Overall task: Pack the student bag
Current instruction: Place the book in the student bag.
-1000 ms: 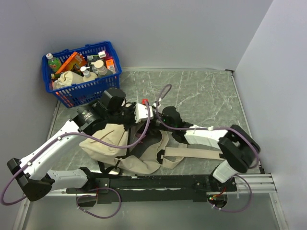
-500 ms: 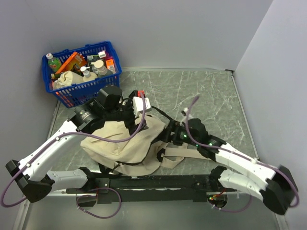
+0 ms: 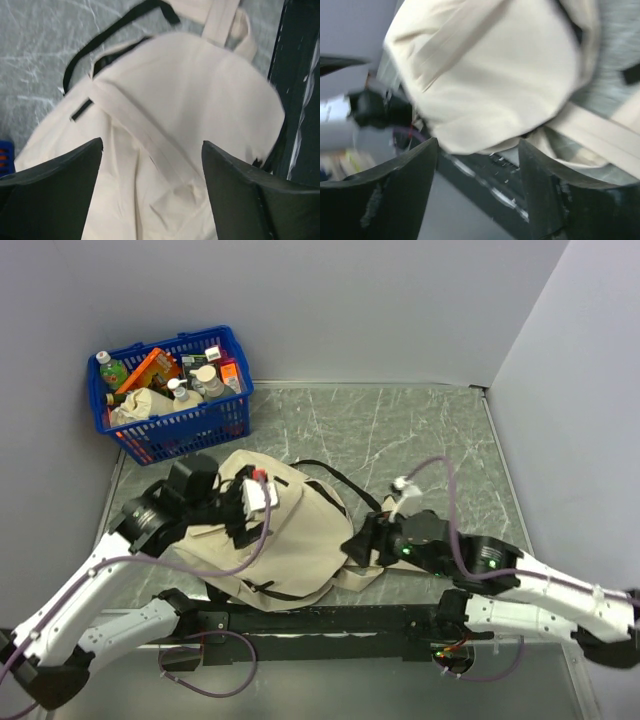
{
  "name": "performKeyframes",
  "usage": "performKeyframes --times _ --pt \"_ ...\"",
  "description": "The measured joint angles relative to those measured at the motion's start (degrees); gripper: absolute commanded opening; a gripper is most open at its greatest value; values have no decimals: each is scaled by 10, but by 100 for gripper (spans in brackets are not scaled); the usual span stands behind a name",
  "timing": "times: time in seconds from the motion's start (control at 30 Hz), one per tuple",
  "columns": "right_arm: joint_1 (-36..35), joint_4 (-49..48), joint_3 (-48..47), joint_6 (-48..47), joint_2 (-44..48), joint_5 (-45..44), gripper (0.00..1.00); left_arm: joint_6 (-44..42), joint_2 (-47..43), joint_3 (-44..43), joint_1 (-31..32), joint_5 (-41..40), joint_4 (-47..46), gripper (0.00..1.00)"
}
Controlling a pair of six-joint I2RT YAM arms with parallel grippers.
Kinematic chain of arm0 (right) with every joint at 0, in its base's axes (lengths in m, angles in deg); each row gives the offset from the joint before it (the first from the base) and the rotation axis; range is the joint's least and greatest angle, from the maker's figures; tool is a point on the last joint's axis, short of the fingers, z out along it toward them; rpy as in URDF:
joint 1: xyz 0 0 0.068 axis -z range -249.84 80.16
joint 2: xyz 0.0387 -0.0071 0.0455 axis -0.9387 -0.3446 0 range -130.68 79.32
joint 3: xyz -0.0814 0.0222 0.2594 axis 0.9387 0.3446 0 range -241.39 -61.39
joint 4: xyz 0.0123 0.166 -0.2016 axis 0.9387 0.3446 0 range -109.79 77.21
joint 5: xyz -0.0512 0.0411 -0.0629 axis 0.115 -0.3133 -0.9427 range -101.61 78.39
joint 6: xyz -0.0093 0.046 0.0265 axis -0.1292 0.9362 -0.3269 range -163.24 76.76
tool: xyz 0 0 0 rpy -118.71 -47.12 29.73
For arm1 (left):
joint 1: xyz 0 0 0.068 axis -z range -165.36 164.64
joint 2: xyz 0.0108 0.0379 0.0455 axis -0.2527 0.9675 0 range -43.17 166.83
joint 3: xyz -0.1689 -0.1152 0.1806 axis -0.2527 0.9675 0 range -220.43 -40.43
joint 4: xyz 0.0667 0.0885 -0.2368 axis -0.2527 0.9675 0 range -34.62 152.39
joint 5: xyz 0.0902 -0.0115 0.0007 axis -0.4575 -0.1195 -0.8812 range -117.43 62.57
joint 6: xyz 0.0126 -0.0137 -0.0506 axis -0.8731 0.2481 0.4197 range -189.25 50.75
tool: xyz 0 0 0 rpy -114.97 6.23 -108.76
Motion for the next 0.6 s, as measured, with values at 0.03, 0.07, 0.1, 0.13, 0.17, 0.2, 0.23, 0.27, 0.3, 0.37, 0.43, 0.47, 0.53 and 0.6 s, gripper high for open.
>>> performKeyframes --times 0.03,0.07,0.1,0.13,0.17,0.2,0.23,0.27,0.3,0.37,0.43,0.47,0.53,0.6 --pt "-19 0 -20 -10 -25 1 82 -14 -20 23 -5 -1 4 83" --pt "-34 -2 -41 -20 -56 5 82 -28 -37 41 -8 -3 9 83" --pt "-42 -6 -60 -31 -86 18 83 -44 -54 56 -11 -3 18 84" --pt "-48 -18 -74 -44 -112 40 84 -62 -71 67 -14 -3 30 84" --pt "-52 -32 -83 -59 -138 60 84 -79 -83 75 -15 -3 40 84" --pt "-57 -45 -88 -75 -166 77 84 -92 -92 82 -16 -2 44 84" --pt "-63 -55 -88 -88 -186 94 84 -107 -102 89 -17 -2 52 83" --pt "-69 -61 -88 -106 -209 113 83 -119 -110 97 -18 -2 58 83" --pt "-76 -66 -88 -124 -228 128 83 -129 -117 105 -19 -2 64 83" --pt "-87 -91 -81 -164 -254 160 82 -141 -124 115 -22 -2 69 82" --pt "-94 -108 -76 -181 -261 172 80 -148 -129 123 -25 -3 68 82" --pt "-96 -122 -75 -192 -267 178 79 -150 -130 126 -28 -3 68 82" --pt "-96 -152 -75 -207 -285 189 76 -154 -134 132 -33 -3 69 83" --pt "-96 -179 -76 -216 -309 202 75 -154 -137 133 -37 -3 70 84"
